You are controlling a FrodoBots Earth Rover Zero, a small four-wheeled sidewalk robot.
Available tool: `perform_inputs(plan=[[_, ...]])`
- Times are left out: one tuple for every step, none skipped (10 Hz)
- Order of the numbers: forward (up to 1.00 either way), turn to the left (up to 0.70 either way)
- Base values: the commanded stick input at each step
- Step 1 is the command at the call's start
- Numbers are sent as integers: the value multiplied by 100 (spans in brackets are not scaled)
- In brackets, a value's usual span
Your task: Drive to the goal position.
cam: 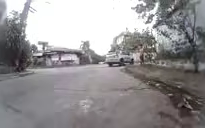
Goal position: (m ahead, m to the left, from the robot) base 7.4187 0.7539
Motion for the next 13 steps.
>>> perform_inputs(plan=[[100, 3], [100, 3], [100, 3], [100, 3], [100, 3], [100, 3], [100, 3], [100, 3], [100, 1], [100, 1], [100, 3], [100, 3], [100, 3]])
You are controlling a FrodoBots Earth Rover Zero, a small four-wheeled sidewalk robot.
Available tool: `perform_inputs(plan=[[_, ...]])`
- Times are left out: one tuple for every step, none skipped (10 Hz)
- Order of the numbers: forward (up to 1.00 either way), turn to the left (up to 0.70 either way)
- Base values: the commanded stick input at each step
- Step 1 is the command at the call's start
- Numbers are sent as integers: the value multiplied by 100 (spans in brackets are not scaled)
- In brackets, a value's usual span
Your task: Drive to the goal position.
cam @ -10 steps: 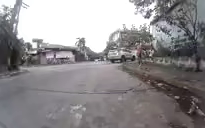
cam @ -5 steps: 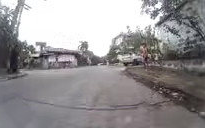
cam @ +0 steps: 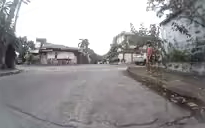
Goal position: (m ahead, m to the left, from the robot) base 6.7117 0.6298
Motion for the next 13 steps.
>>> perform_inputs(plan=[[100, 3], [100, 3], [100, 3], [100, 3], [100, -10], [100, -37], [100, -12], [100, 3], [100, 3], [100, 3], [100, 3], [100, 3], [100, 3]])
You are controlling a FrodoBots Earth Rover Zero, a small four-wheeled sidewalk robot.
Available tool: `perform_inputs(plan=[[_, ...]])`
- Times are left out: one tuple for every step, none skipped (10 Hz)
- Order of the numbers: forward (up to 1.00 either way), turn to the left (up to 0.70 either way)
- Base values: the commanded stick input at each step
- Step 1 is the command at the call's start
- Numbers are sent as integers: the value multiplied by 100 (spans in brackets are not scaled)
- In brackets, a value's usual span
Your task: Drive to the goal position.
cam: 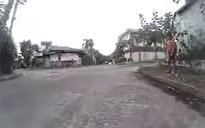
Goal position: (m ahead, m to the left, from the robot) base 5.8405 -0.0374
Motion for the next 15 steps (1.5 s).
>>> perform_inputs(plan=[[100, 3], [100, 3], [100, 3], [100, 3], [100, 3], [100, 3], [100, 3], [100, 3], [100, 3], [100, 3], [100, 3], [100, 3], [100, 3], [100, 3], [100, 3]])
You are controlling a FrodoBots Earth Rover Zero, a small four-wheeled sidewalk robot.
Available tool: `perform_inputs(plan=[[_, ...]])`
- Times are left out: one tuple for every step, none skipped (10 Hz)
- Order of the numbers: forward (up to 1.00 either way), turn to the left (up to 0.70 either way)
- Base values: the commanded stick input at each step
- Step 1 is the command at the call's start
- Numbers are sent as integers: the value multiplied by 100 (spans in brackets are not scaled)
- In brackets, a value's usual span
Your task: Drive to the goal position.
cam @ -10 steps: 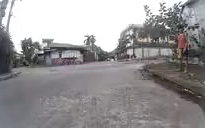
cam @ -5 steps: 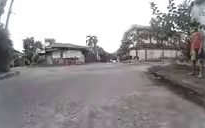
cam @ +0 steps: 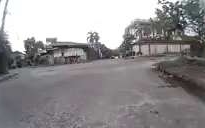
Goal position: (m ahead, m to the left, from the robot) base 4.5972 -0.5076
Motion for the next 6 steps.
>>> perform_inputs(plan=[[100, 3], [100, -37], [100, -37], [100, -33], [100, -16], [100, 1]])
